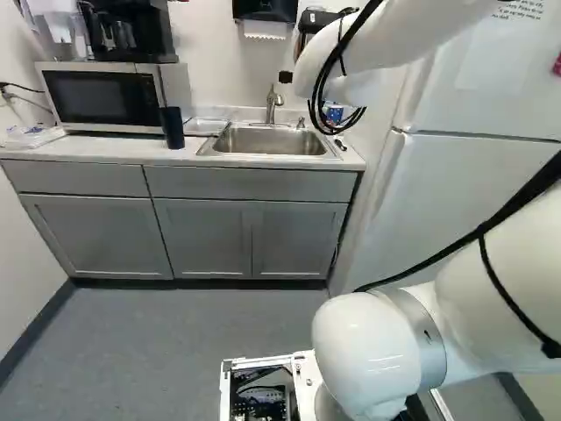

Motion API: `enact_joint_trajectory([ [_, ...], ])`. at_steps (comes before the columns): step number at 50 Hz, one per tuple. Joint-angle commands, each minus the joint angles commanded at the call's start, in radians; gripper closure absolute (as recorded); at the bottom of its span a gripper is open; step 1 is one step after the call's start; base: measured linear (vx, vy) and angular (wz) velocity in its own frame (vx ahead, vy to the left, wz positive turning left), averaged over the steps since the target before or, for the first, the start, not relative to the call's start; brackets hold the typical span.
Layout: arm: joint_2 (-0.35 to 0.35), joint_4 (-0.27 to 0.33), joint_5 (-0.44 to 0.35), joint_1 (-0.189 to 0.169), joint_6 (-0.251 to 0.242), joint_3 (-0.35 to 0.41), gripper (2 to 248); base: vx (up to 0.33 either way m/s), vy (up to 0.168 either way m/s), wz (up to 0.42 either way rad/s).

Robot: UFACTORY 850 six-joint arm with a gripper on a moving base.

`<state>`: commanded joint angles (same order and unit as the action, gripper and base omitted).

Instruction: Rinse the cup and place it in the tray

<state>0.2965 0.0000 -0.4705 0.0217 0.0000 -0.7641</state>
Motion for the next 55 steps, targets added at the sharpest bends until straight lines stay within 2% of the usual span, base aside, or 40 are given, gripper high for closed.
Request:
enact_joint_trajectory([
  [33,0.0,0.0,0.0,0.0,0.0,0.0,3,0.118,0.004,-0.008],
  [55,0.0,0.0,0.0,0.0,0.0,0.0,3,0.111,0.033,0.161],
])
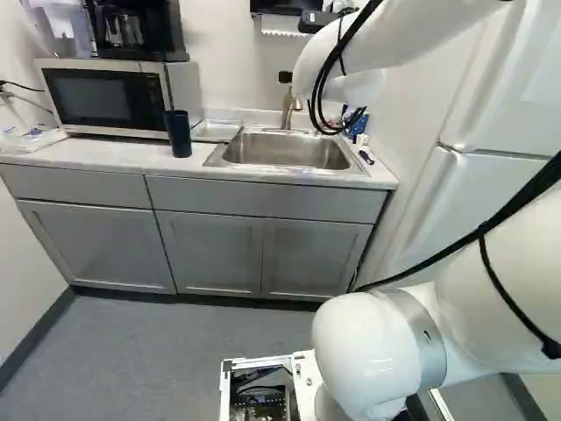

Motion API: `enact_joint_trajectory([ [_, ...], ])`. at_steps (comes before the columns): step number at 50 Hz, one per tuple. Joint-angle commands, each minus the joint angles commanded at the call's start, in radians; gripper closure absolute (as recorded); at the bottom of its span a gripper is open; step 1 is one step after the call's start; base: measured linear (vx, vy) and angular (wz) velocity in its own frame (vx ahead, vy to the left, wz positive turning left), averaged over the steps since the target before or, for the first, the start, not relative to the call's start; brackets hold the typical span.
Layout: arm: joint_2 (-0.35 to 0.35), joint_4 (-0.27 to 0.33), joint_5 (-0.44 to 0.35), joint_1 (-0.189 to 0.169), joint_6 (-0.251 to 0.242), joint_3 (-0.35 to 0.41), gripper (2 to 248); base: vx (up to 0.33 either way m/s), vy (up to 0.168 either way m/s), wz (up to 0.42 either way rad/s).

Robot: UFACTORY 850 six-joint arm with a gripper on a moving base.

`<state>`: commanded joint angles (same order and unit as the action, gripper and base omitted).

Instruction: Rinse the cup and place it in the tray

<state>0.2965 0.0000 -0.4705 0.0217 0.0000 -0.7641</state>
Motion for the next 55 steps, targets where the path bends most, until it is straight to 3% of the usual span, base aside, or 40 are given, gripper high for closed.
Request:
enact_joint_trajectory([
  [55,0.0,0.0,0.0,0.0,0.0,0.0,3,0.107,-0.007,0.175],
])
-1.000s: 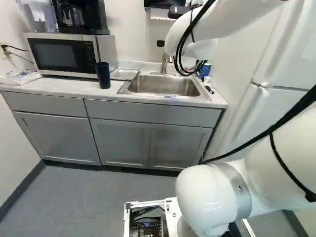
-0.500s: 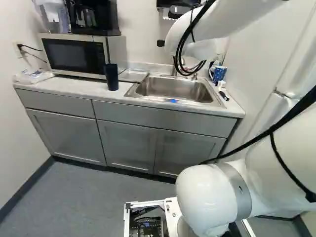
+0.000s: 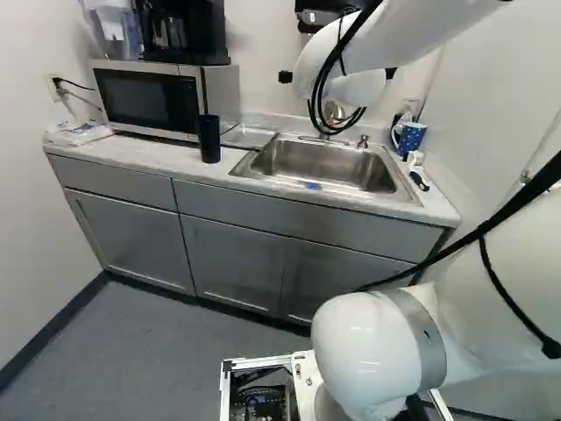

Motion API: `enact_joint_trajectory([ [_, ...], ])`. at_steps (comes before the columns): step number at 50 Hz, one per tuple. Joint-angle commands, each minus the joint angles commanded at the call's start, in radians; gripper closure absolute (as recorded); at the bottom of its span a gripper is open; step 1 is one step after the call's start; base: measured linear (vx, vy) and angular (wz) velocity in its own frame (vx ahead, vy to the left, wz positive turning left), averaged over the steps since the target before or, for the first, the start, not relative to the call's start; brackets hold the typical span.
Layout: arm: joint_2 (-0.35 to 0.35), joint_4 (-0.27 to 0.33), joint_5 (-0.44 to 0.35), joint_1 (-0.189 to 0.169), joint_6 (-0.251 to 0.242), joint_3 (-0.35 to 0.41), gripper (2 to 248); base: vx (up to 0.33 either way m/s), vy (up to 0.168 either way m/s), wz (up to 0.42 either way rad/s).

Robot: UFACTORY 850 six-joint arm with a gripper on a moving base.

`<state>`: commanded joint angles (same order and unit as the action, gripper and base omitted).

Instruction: Rinse the cup and place it in the tray

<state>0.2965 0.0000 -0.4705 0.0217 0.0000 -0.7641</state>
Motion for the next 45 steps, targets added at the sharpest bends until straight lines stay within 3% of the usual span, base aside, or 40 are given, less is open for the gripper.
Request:
enact_joint_trajectory([
  [24,0.0,0.0,0.0,0.0,0.0,0.0,3,0.062,-0.044,-0.008],
  [45,0.0,0.0,0.0,0.0,0.0,0.0,3,0.007,0.0,0.002],
])
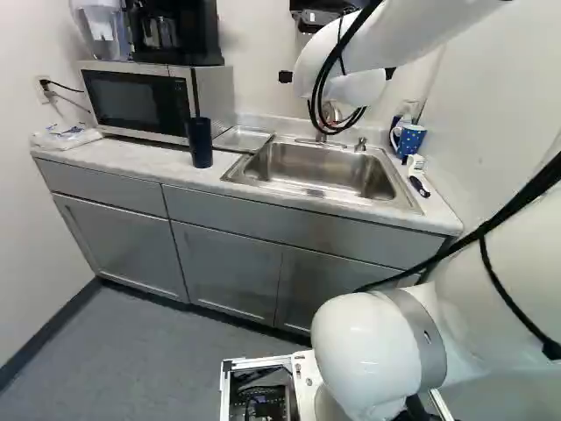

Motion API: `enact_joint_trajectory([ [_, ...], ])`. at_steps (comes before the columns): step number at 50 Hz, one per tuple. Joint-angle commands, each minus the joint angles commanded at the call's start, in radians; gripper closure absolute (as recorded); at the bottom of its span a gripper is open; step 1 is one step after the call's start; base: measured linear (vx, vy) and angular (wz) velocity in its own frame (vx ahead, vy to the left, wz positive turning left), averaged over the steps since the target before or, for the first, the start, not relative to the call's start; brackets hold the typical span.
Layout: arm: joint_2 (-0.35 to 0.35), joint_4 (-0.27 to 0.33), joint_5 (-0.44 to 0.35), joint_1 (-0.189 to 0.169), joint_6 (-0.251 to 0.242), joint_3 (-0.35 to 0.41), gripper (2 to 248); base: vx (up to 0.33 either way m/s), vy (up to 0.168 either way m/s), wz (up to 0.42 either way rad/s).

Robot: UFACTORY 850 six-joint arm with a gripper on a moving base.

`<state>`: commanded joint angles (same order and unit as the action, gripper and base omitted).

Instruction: Rinse the cup and place it in the tray

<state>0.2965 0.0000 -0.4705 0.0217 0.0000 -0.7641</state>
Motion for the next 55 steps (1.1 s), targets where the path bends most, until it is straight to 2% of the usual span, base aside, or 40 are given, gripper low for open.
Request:
enact_joint_trajectory([
  [11,-0.014,0.0,0.0,0.0,0.0,-0.012,3,0.0,0.0,0.0],
  [28,-0.077,0.0,0.0,-0.005,0.0,-0.067,3,0.0,0.0,0.0],
  [42,-0.138,0.0,0.002,-0.015,0.0,-0.143,3,0.0,0.0,0.0],
  [55,-0.201,0.0,0.042,-0.027,0.0,-0.209,3,0.0,0.0,0.0],
])
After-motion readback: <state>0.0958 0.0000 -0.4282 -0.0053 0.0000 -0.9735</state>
